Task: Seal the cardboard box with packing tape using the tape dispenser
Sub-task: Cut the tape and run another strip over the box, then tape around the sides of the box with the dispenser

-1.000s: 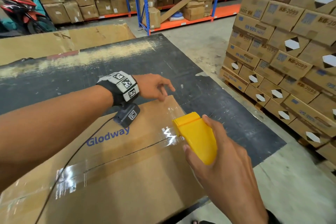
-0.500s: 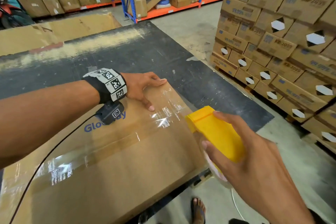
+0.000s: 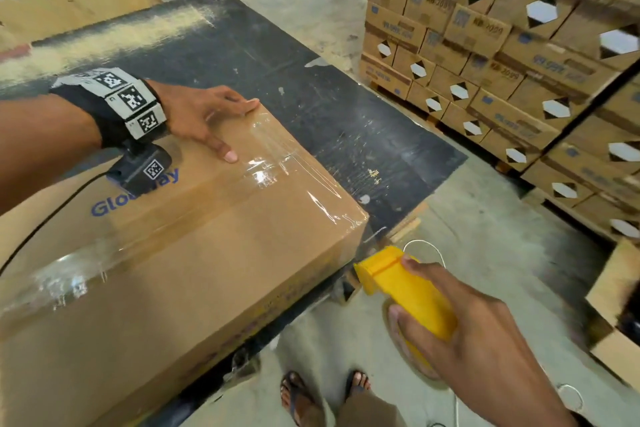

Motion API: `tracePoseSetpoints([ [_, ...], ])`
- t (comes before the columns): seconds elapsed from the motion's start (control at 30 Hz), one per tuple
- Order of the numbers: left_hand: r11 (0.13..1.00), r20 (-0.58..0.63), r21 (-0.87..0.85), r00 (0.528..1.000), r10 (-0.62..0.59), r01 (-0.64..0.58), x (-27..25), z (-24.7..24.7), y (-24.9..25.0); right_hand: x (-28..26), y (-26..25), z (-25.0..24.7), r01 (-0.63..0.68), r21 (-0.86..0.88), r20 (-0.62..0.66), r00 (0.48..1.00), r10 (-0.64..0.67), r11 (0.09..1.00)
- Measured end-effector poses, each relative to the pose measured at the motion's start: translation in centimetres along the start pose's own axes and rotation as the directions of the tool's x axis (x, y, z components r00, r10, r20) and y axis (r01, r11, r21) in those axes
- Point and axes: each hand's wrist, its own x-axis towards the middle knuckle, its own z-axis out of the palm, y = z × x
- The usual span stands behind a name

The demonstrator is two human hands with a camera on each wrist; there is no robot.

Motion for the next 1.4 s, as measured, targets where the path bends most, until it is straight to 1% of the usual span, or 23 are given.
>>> tracePoseSetpoints([
  [0.03,1.000,0.005,0.000,1.000,-0.003,0.003,-0.1,0.1,0.1,0.6,-0.4,1.6,0.019,0.052,-0.016,1.000,-0.018,0.998],
  [0.1,1.000,0.003,-0.005,1.000,-0.011,0.011,-0.7,0.0,0.6,2.4,-0.1,2.2,0.043,0.048,-0.022,0.999,-0.042,0.998],
  [0.17,1.000,-0.028,0.019,1.000,-0.013,0.013,-1.8,-0.3,2.4,3.6,1.4,4.4,0.034,0.022,0.038,0.999,-0.035,0.999],
  [0.2,0.999,-0.047,0.037,0.999,0.009,-0.007,-2.6,-0.3,3.7,3.8,2.5,5.4,0.022,-0.007,0.102,0.995,-0.021,1.000],
  [0.23,0.997,-0.076,0.057,0.995,0.063,-0.058,-3.4,-0.3,5.5,3.6,3.4,6.2,0.002,-0.004,0.149,0.989,-0.001,1.000],
  [0.33,0.965,-0.132,0.070,0.956,0.261,-0.254,-6.1,1.0,12.5,2.6,5.7,7.9,0.007,0.179,0.179,0.983,-0.040,0.984],
  [0.4,0.925,-0.118,0.112,0.920,0.374,-0.362,-7.0,2.8,17.5,2.3,6.8,7.9,0.052,0.242,0.102,0.992,-0.079,0.969],
  [0.43,0.911,-0.096,0.159,0.912,0.398,-0.381,-7.0,3.8,19.6,2.1,7.0,7.5,0.060,0.263,0.064,0.995,-0.079,0.963],
  [0.53,0.883,0.017,0.337,0.940,0.340,-0.326,-6.2,6.0,23.1,1.5,7.6,6.4,0.143,0.383,-0.062,0.990,-0.130,0.913],
  [0.57,0.870,0.023,0.391,0.948,0.317,-0.301,-5.8,6.5,23.4,1.2,7.7,5.9,0.170,0.431,-0.100,0.985,-0.140,0.886],
  [0.63,0.859,-0.016,0.442,0.955,0.295,-0.258,-5.6,7.0,23.8,0.5,7.9,5.2,0.244,0.512,-0.176,0.968,-0.177,0.824],
  [0.7,0.880,-0.066,0.424,0.962,0.265,-0.213,-5.8,6.9,24.2,0.0,8.0,4.7,0.319,0.552,-0.252,0.944,-0.211,0.770],
  [0.77,0.926,-0.097,0.323,0.966,0.238,-0.195,-6.4,6.7,24.7,-0.6,7.9,4.4,0.387,0.600,-0.322,0.918,-0.232,0.700],
  [0.8,0.953,-0.137,0.226,0.962,0.236,-0.202,-6.9,6.6,24.9,-0.9,7.9,4.4,0.425,0.604,-0.360,0.900,-0.245,0.674],
  [0.87,0.965,-0.267,-0.085,0.939,0.217,-0.247,-8.0,6.4,25.0,-1.4,7.6,4.3,0.509,0.537,-0.451,0.847,-0.280,0.672],
  [0.9,0.925,-0.305,-0.276,0.936,0.174,-0.262,-8.6,6.3,25.0,-1.5,7.5,4.1,0.541,0.506,-0.491,0.821,-0.292,0.672],
  [0.97,0.762,-0.250,-0.601,0.962,0.108,-0.242,-10.1,6.3,25.3,-1.8,7.1,3.9,0.605,0.460,-0.561,0.766,-0.315,0.650],
  [1.03,0.619,-0.188,-0.759,0.978,0.089,-0.202,-11.6,6.5,25.7,-1.8,6.5,3.7,0.663,0.419,-0.611,0.711,-0.348,0.620],
  [1.13,0.462,-0.213,-0.861,0.976,0.049,-0.211,-13.5,7.1,25.6,-1.8,5.4,3.9,0.711,0.394,-0.640,0.667,-0.382,0.583],
  [1.2,0.411,-0.252,-0.881,0.967,0.017,-0.237,-14.9,7.3,24.9,-1.9,4.7,4.2,0.732,0.389,-0.653,0.647,-0.394,0.559],
  [1.3,0.416,-0.316,-0.867,0.948,-0.030,-0.276,-16.7,7.5,23.5,-2.3,3.5,4.6,0.750,0.397,-0.650,0.637,-0.415,0.529],
  [1.33,0.446,-0.342,-0.850,0.938,-0.060,-0.282,-17.8,7.4,22.6,-2.4,2.4,4.7,0.755,0.407,-0.644,0.636,-0.424,0.514],
  [1.4,0.523,-0.370,-0.803,0.927,-0.059,-0.286,-18.2,7.1,22.4,-2.9,1.6,4.3,0.745,0.416,-0.637,0.648,-0.418,0.521],
])
